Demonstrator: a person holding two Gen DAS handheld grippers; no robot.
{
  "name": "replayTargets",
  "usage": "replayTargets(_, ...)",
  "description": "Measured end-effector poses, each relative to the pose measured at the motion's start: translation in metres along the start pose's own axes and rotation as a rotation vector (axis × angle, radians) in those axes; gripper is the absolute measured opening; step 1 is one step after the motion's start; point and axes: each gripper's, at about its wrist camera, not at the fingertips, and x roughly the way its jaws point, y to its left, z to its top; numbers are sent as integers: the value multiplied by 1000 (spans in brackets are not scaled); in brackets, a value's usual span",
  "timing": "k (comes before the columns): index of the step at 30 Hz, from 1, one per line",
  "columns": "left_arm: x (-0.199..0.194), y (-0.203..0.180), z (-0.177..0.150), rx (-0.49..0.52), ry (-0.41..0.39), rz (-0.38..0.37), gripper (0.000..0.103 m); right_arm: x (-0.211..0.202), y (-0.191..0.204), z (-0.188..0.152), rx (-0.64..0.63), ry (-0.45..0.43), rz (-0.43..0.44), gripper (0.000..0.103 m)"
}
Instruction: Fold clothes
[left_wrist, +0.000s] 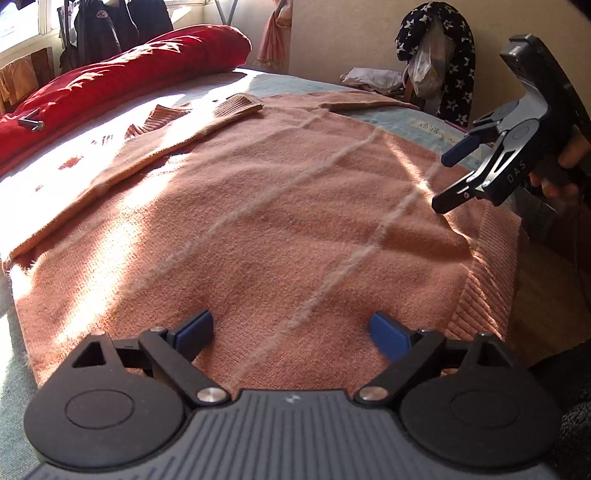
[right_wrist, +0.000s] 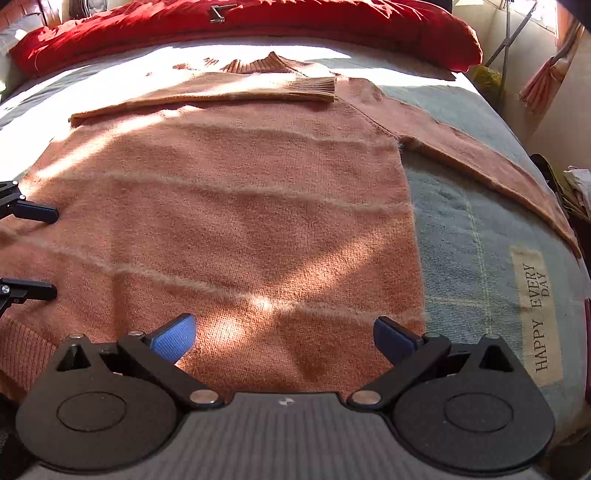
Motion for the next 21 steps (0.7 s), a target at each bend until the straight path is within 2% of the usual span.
replayTargets(3, -1, 0, 3, -29, 18, 19, 93, 15, -8, -7, 0, 36, 41, 103)
replayTargets(6, 0, -2, 7, -54, 33, 55, 93, 8, -25, -19, 27, -4, 96, 103)
replayTargets(9, 3, -7, 19, -81, 32, 134, 93, -3, -53, -18, 80, -81, 125, 103)
replayTargets(16, 10, -25, 57, -201, -18, 288, 93, 6, -160, 20, 366, -258, 212, 103)
replayTargets(19, 18, -34, 66, -261, -10, 338, 92, 19, -197, 39, 404, -286, 278, 103)
replayTargets(21, 22, -39, 69, -309, 0, 347, 93, 28, -218, 57, 409, -300, 295, 103)
